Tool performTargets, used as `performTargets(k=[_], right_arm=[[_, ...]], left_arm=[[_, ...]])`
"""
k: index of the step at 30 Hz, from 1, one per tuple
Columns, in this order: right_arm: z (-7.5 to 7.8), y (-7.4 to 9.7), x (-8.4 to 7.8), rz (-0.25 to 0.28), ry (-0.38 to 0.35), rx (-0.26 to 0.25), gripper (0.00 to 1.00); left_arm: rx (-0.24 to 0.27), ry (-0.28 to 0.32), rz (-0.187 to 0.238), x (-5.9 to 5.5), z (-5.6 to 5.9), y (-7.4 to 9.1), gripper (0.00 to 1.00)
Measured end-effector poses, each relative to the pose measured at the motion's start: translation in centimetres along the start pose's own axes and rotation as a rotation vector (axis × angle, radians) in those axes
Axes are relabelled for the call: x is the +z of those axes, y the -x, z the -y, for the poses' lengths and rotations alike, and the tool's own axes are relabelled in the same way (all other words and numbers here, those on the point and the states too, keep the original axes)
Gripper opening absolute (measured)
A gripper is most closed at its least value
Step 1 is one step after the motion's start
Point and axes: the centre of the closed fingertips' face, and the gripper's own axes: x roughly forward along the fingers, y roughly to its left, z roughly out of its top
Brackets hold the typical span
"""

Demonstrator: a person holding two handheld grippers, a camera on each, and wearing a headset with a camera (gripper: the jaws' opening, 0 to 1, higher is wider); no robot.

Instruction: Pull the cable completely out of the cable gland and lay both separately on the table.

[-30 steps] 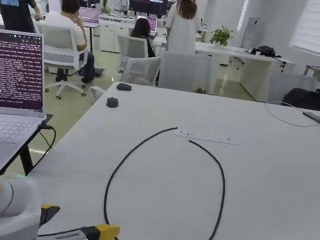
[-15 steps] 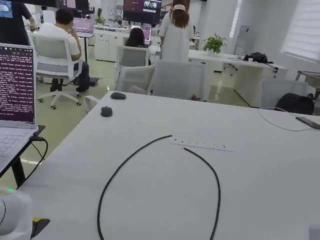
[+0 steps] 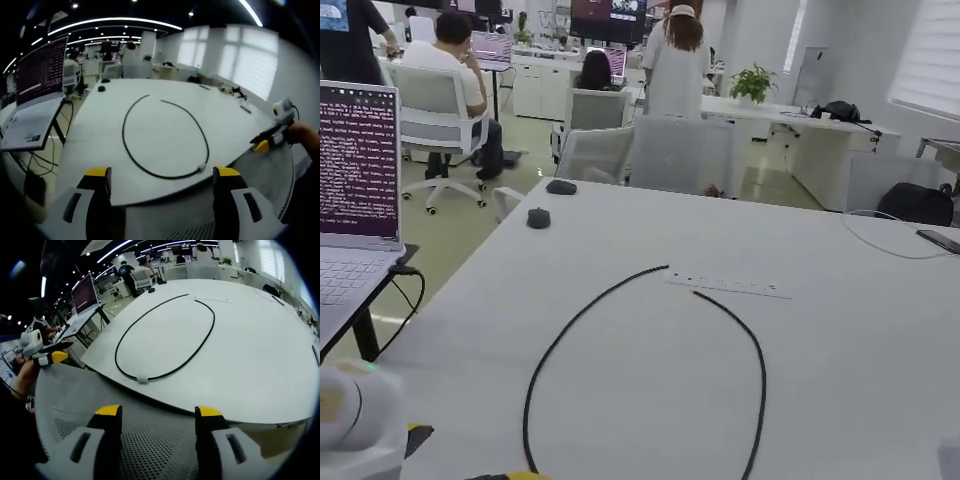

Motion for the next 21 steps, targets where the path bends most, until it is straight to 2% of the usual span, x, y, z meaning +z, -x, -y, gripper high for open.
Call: performTargets(k=[2, 4, 5, 7, 10, 11, 12, 13, 15, 19, 21], right_arm=[[-0.5, 0.7, 0.3, 0.007, -0.009, 0.054, 0.58], [0.2, 1.6, 0.6, 0.024, -0.016, 0.036, 0.49], [0.7, 1.9, 1.0, 0.045, -0.016, 0.018, 0.49], [1.3, 2.1, 0.9, 0.046, -0.027, 0.007, 0.51], [0.7, 1.3, 0.4, 0.027, -0.055, 0.028, 0.49], [0.8, 0.8, -0.6, -0.037, -0.017, 0.007, 0.49], [0.6, 0.5, -0.6, -0.048, -0.048, 0.013, 0.49], [0.7, 0.0, -0.6, -0.055, 0.001, 0.015, 0.5], [1.0, -0.3, -1.2, -0.099, 0.02, -0.011, 0.51], [1.2, -0.2, -1.2, -0.084, -0.015, -0.005, 0.51], [1.4, -0.1, -1.2, -0.08, -0.027, -0.016, 0.54]], left_arm=[[-0.017, -0.003, 0.003, 0.1, 0.2, -0.1, 0.84], [-0.025, -0.005, -0.012, -0.1, 0.4, -0.2, 0.82], [-0.029, -0.009, -0.016, -0.1, 0.4, -0.2, 0.82], [-0.039, -0.021, -0.022, -0.1, 0.5, -0.4, 0.82], [-0.055, -0.036, -0.026, -0.1, 0.7, -0.7, 0.82], [-0.064, -0.041, -0.033, -0.3, 0.8, -1.0, 0.83], [-0.072, -0.049, -0.043, -0.5, 1.0, -1.2, 0.84], [-0.088, -0.054, -0.07, -0.7, 1.3, -1.2, 0.83], [-0.107, -0.102, -0.049, -0.2, 2.0, -1.2, 0.82], [-0.162, -0.11, -0.066, -0.2, 3.1, -1.4, 0.84], [-0.178, -0.151, -0.064, 0.2, 3.5, -1.3, 0.83]])
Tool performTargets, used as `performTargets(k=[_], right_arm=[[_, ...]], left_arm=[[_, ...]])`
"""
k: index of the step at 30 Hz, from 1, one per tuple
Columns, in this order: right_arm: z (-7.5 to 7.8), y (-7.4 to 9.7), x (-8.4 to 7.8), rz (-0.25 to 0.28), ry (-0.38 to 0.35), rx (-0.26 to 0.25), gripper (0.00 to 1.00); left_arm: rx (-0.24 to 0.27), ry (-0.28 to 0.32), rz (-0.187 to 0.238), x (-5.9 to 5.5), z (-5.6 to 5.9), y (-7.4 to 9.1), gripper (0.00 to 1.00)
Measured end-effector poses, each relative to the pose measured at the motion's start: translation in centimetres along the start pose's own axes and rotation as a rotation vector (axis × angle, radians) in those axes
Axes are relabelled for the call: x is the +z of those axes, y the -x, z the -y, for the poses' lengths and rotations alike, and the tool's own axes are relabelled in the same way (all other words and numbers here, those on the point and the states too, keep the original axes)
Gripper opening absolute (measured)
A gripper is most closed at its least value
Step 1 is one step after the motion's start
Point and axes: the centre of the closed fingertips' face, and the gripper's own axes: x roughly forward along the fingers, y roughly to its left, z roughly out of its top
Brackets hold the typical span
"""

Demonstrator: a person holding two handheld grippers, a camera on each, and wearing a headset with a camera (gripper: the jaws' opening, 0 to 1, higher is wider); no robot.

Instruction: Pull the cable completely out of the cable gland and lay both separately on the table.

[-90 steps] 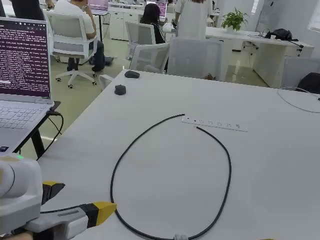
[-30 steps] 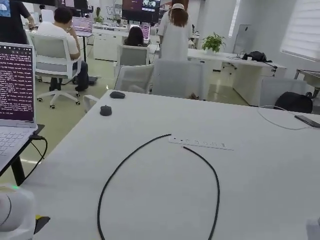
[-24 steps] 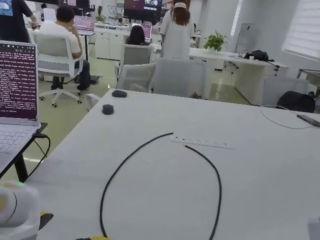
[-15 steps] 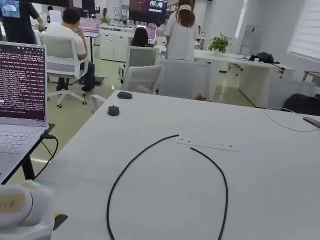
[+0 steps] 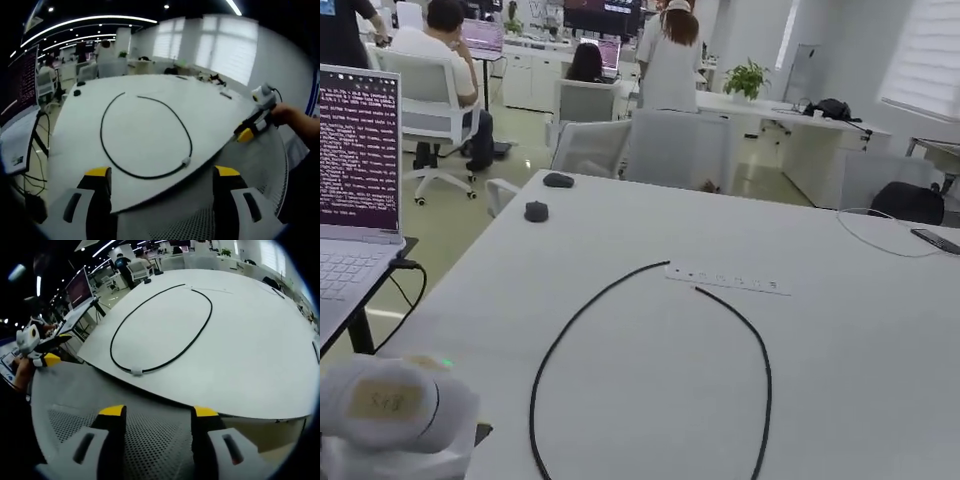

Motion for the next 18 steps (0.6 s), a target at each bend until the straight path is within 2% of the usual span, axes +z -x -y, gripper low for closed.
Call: performTargets(k=[3, 7, 9, 11, 13, 14, 15, 17, 18], right_arm=[[-0.2, -0.1, -0.1, -0.012, 0.009, 0.009, 0.53], [-0.4, -0.1, -0.2, -0.027, 0.024, 0.028, 0.53], [-0.6, -0.2, -0.2, -0.038, 0.042, 0.06, 0.53], [-0.5, -0.2, -0.3, -0.058, 0.041, 0.08, 0.51], [-1.1, 0.2, -0.1, -0.066, 0.101, 0.121, 0.48], [-1.3, 0.4, 0.4, -0.044, 0.15, 0.138, 0.47], [-1.2, 0.6, 0.7, -0.032, 0.169, 0.137, 0.47], [-1.1, 0.9, 0.8, -0.026, 0.198, 0.137, 0.46], [-1.2, 1.0, 0.9, -0.023, 0.21, 0.143, 0.45]], left_arm=[[-0.011, -0.061, 0.013, 1.4, 0.4, 0.1, 0.82], [-0.033, -0.094, 0.039, 3.3, 1.1, 0.0, 0.82], [-0.04, -0.113, 0.043, 4.1, 1.4, -0.3, 0.82], [-0.046, -0.162, 0.005, 4.5, 1.7, -0.8, 0.79], [-0.084, -0.218, 0.002, 5.3, 2.6, -1.3, 0.78], [-0.118, -0.236, -0.001, 5.6, 3.1, -1.6, 0.78], [-0.184, -0.273, -0.028, 5.5, 4.1, -2.1, 0.77], [-0.245, -0.345, -0.09, 5.1, 5.2, -3.1, 0.72], [-0.267, -0.375, -0.099, 5.0, 5.6, -3.7, 0.7]])
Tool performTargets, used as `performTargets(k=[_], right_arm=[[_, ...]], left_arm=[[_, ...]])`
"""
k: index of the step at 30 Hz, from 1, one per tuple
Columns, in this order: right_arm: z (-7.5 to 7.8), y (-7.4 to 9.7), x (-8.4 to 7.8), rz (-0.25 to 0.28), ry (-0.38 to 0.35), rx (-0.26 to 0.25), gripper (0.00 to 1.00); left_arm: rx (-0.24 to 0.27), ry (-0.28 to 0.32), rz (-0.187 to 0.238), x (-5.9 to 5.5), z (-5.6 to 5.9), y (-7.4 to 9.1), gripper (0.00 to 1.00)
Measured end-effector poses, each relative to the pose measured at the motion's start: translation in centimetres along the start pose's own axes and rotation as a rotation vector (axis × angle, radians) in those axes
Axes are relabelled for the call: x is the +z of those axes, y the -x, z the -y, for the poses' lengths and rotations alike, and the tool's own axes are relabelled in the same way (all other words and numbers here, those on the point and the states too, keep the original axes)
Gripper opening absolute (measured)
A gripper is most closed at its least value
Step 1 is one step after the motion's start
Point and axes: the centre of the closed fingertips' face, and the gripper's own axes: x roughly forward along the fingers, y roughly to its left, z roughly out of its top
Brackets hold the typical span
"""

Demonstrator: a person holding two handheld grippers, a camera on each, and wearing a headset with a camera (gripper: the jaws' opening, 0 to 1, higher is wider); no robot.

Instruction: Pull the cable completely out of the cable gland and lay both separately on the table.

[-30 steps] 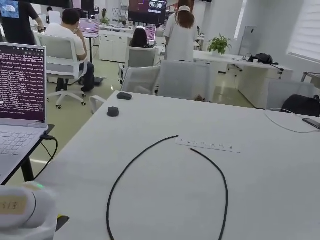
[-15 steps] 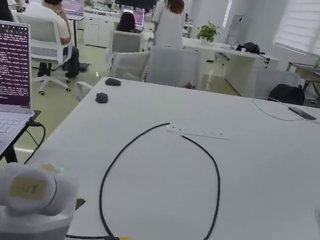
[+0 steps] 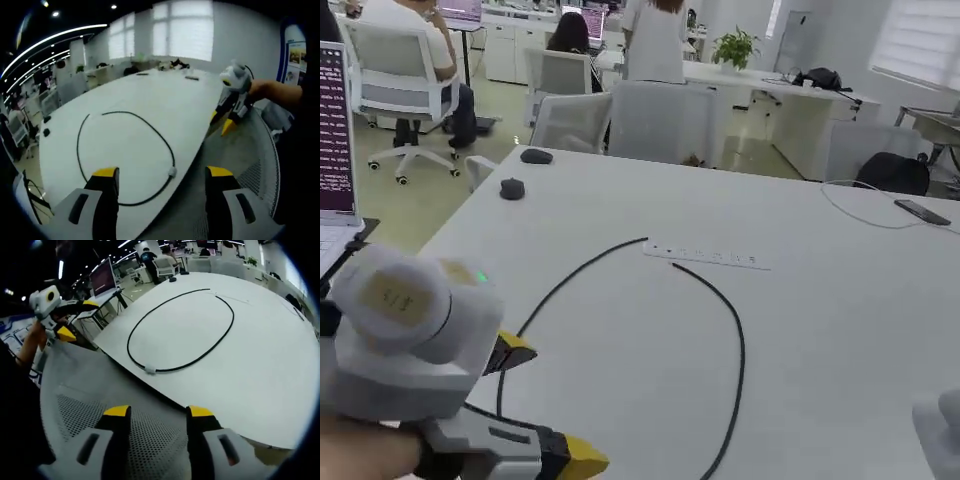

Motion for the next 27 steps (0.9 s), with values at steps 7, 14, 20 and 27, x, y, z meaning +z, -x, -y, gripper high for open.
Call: performTargets(k=[7, 14, 20, 27], right_arm=[[-1.3, -0.5, 0.7, 0.02, 0.075, 0.045, 0.43], [-1.4, -0.2, 1.5, 0.036, 0.138, 0.03, 0.39], [-1.0, 0.6, 2.3, 0.09, 0.131, 0.001, 0.34], [-0.6, 1.4, 2.2, 0.124, 0.12, -0.016, 0.28]], left_arm=[[-0.235, -0.125, -0.13, -1.2, 3.5, -6.0, 0.53], [-0.297, -0.137, -0.305, -5.6, 4.0, -12.7, 0.44], [-0.302, -0.172, -0.384, -8.4, 3.7, -15.8, 0.29], [-0.295, -0.203, -0.499, -10.5, 2.9, -17.0, 0.35]])
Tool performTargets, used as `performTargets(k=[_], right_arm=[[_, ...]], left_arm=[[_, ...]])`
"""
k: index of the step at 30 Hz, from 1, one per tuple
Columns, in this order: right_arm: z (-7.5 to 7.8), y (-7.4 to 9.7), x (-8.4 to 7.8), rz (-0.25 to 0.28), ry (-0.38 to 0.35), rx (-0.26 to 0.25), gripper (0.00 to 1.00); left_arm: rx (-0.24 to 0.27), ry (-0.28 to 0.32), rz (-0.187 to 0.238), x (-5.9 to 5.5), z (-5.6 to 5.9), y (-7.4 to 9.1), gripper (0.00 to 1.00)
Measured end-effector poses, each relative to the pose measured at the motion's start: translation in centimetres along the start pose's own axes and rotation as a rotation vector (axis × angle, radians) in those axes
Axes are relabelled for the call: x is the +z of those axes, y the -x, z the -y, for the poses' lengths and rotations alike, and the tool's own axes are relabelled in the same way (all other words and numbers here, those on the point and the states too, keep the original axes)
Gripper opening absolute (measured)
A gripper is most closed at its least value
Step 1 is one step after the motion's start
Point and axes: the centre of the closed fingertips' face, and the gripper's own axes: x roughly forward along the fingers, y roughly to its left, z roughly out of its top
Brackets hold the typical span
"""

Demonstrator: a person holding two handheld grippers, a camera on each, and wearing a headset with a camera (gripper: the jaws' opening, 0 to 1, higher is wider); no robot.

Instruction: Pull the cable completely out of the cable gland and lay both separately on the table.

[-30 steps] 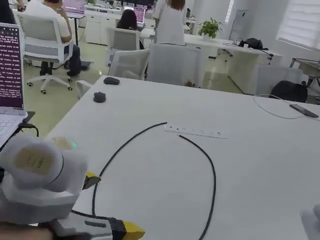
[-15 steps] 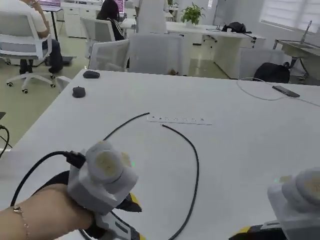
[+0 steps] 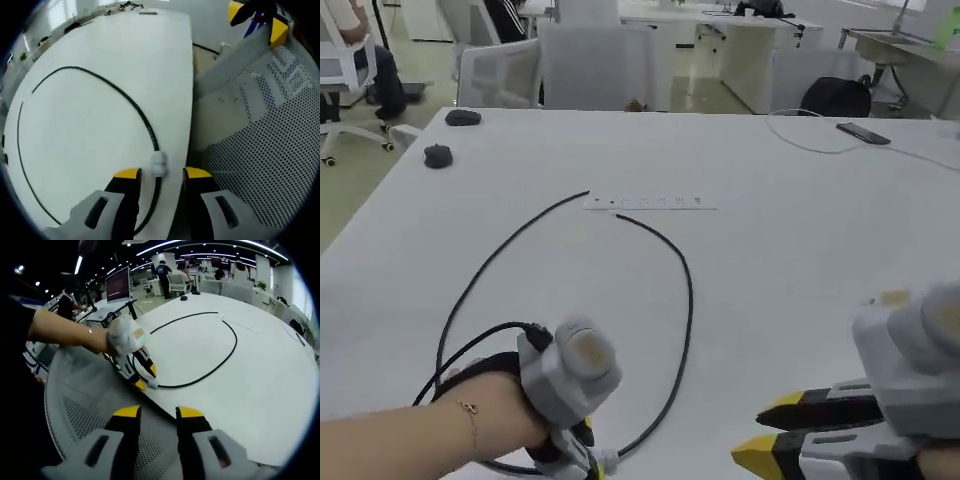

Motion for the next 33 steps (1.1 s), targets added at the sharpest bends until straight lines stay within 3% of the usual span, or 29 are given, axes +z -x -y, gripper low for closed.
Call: performTargets(k=[2, 3, 4, 6, 8, 13, 17, 20, 23, 27, 33], right_arm=[[0.2, 0.0, 0.0, 0.003, 0.001, -0.007, 0.27], [0.3, 0.0, 0.1, 0.006, 0.003, -0.015, 0.27], [0.4, 0.0, 0.1, 0.009, 0.003, -0.019, 0.27], [0.4, 0.0, 0.2, 0.019, 0.003, -0.024, 0.26], [0.5, 0.0, 0.2, 0.019, -0.011, -0.031, 0.26], [0.8, -0.4, 0.2, 0.007, 0.012, -0.035, 0.24], [0.6, -0.6, 0.9, -0.006, 0.061, -0.017, 0.23], [0.2, -1.0, 1.7, -0.027, 0.126, 0.014, 0.23], [-0.1, -1.7, 2.3, -0.064, 0.225, 0.03, 0.21], [-1.2, -3.1, 3.6, -0.111, 0.361, 0.083, 0.23], [-3.3, -5.2, 6.6, -0.132, 0.519, 0.198, 0.27]], left_arm=[[-0.004, -0.004, 0.002, 0.2, 0.2, -0.3, 0.39], [-0.005, 0.002, -0.015, -0.1, 0.2, -0.5, 0.36], [0.025, -0.025, -0.038, -0.5, -0.4, -0.2, 0.33], [0.041, -0.033, -0.023, -0.2, -0.9, -0.3, 0.24], [0.04, -0.003, -0.025, -0.2, -0.9, -0.3, 0.23], [0.013, -0.082, -0.03, -0.2, -0.7, -0.4, 0.17], [-0.011, -0.034, -0.015, -0.2, -0.3, 0.1, 0.17], [-0.02, 0.023, 0.071, 1.3, 0.0, 2.3, 0.17], [0.007, 0.008, 0.165, 2.8, -0.1, 5.0, 0.17], [0.058, -0.024, 0.196, 3.5, 0.1, 8.7, 0.17], [0.109, -0.09, 0.256, 4.5, 1.8, 12.9, 0.17]])
